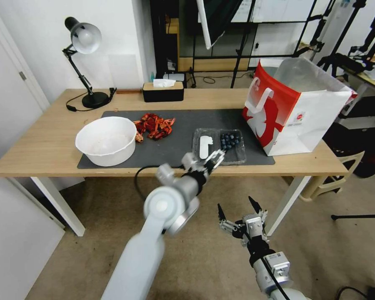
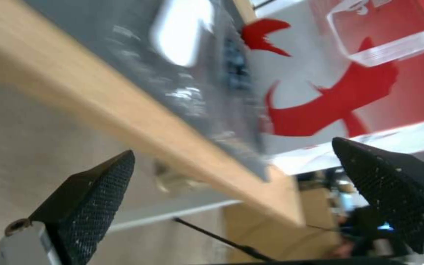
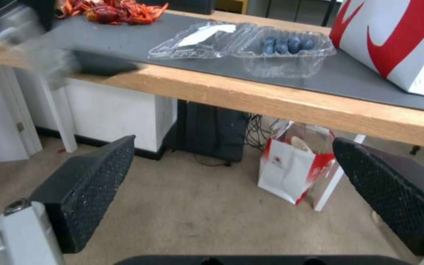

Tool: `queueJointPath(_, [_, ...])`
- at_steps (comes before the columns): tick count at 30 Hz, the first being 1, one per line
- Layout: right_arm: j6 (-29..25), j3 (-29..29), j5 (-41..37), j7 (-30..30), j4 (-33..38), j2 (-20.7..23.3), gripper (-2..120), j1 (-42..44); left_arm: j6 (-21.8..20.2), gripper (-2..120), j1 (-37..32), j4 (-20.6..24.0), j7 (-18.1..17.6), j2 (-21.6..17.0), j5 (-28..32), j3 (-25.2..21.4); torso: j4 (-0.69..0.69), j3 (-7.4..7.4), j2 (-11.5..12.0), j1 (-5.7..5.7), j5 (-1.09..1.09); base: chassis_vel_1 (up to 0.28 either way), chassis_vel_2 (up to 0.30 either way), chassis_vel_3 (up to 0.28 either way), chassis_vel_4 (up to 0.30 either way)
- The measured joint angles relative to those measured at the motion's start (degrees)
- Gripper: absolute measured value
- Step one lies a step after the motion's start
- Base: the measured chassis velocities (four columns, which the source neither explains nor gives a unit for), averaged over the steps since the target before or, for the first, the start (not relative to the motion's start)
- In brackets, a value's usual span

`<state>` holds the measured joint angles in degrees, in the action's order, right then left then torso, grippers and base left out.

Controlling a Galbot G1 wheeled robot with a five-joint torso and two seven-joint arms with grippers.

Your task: Close the takeout container lid, then place the container into the takeout bag.

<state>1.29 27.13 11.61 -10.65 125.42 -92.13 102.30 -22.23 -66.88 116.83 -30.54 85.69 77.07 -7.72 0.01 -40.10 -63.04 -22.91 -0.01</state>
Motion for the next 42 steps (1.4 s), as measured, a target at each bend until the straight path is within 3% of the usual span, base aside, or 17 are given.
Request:
queueJointPath(1, [-0.08, 0.0, -0.02, -0.02, 0.0, 0.01, 100, -0.02, -0.02, 100, -3.57, 1.3, 4.78, -1.72, -6.58, -0.98, 0.0, 0.0, 0.0, 0.0, 0.01, 0.0, 0.0, 0.0, 0.0])
queueJointPath(2, [-0.08, 0.0, -0.02, -0.02, 0.0, 0.01, 100, -0.02, -0.02, 100, -3.57, 1.3, 4.78, -1.72, -6.58, -0.98, 0.0, 0.0, 0.0, 0.0, 0.01, 0.0, 0.0, 0.0, 0.0])
queueJointPath(4, [-0.27, -0.01, -0.15, -0.05, -0.08, 0.0, 100, -0.05, 2.41, 100, -8.39, 1.92, 13.95, -4.36, -19.43, -2.43, 0.0, 0.0, 0.0, 0.0, -0.01, 0.0, 0.0, 0.0, 0.0])
queueJointPath(5, [-0.46, -0.01, -0.31, -0.09, -0.21, 0.0, 100, -0.11, 6.12, 100, -11.16, 1.61, 21.46, -5.99, -29.0, -3.54, 0.0, 0.0, 0.0, 0.0, 0.0, 0.0, 0.0, 0.0, 0.0])
queueJointPath(6, [-0.46, -0.01, -0.31, -0.09, -0.21, 0.0, 100, -0.11, 6.12, 100, -11.16, 1.61, 21.46, -5.99, -29.0, -3.54, 0.0, 0.0, 0.0, 0.0, 0.0, 0.0, 0.0, 0.0, 0.0])
queueJointPath(7, [-0.62, 0.05, -0.49, -0.16, -0.31, 0.0, 100, -0.18, 11.03, 100, -13.64, 0.42, 27.5, -7.12, -37.24, -4.75, -0.01, 0.01, 0.0, 0.0, 0.0, 0.0, 0.0, 0.0, 0.0])
queueJointPath(9, [-0.86, 0.2, -0.86, -0.41, -0.5, 0.0, 100, -0.27, 19.43, 100, -16.87, -1.63, 33.6, -8.21, -49.66, -6.95, 0.01, 0.0, 0.0, 0.0, 0.0, 0.0, 0.0, 0.0, 0.0])
queueJointPath(10, [-0.86, 0.2, -0.86, -0.41, -0.5, 0.0, 100, -0.27, 19.43, 100, -16.87, -1.63, 33.6, -8.21, -49.66, -6.95, 0.01, 0.0, 0.0, 0.0, 0.0, 0.0, 0.0, 0.0, 0.0])
queueJointPath(13, [-1.76, 0.6, -1.62, -0.99, -0.84, 0.0, 100, -0.42, 27.14, 100, -21.5, -2.93, 38.05, -8.58, -66.09, -9.98, 0.0, 0.0, 0.0, 0.0, 0.01, 0.0, 0.0, 0.0, 0.0])
queueJointPath(17, [-2.22, 0.81, -1.91, -1.31, -0.93, 0.0, 100, -0.54, 27.22, 100, -22.58, -2.84, 38.39, -8.03, -70.21, -10.94, -0.01, 0.0, 0.0, 0.0, 0.02, 0.0, 0.0, 0.0, 0.0])
queueJointPath(30, [-3.0, 1.44, -2.59, -1.81, -0.62, 0.0, 100, -0.6, 22.79, 100, -21.03, -2.46, 36.7, -7.76, -67.33, -9.85, 0.0, -0.01, 0.01, 0.0, 0.01, 0.0, 0.0, 0.0, 0.0])
queueJointPath(32, [-3.0, 1.57, -2.68, -1.81, -0.55, 0.0, 100, -0.6, 19.02, 100, -20.03, -1.46, 35.95, -7.99, -60.14, -8.86, 0.0, -0.01, 0.01, 0.0, 0.01, 0.0, 0.0, 0.0, 0.0])
queueJointPath(33, [-3.0, 1.65, -2.72, -1.81, -0.48, 0.0, 100, -0.56, 14.78, 100, -18.58, -0.48, 34.91, -8.11, -50.99, -8.06, 0.0, -0.01, 0.01, 0.0, 0.02, 0.0, 0.0, 0.0, 0.0])
queueJointPath(34, [-3.0, 1.65, -2.72, -1.81, -0.48, 0.0, 100, -0.56, 14.78, 100, -18.58, -0.48, 34.91, -8.11, -50.99, -8.06, 0.0, -0.01, 0.01, 0.0, 0.02, 0.0, 0.0, 0.0, 0.0])
queueJointPath(38, [-3.05, 1.68, -2.73, -1.77, -0.33, 0.0, 100, -0.39, 5.15, 100, -12.94, 1.6, 28.35, -7.78, -23.58, -6.05, -0.01, -0.01, 0.01, 0.0, 0.02, 0.0, 0.0, 0.0, 0.0])
queueJointPath(40, [-3.05, 1.68, -2.72, -1.77, -0.31, 0.0, 100, -0.38, 4.51, 100, -12.22, 1.66, 27.33, -7.66, -20.9, -5.86, -0.01, -0.01, 0.01, 0.0, 0.02, 0.0, 0.0, 0.0, 0.0])
queueJointPath(42, [-3.05, 1.68, -2.69, -1.76, -0.24, 0.0, 100, -0.31, 2.85, 100, -9.29, 1.65, 23.45, -7.13, -10.5, -5.02, 0.0, -0.01, 0.01, 0.0, 0.02, 0.0, 0.0, 0.0, 0.0])
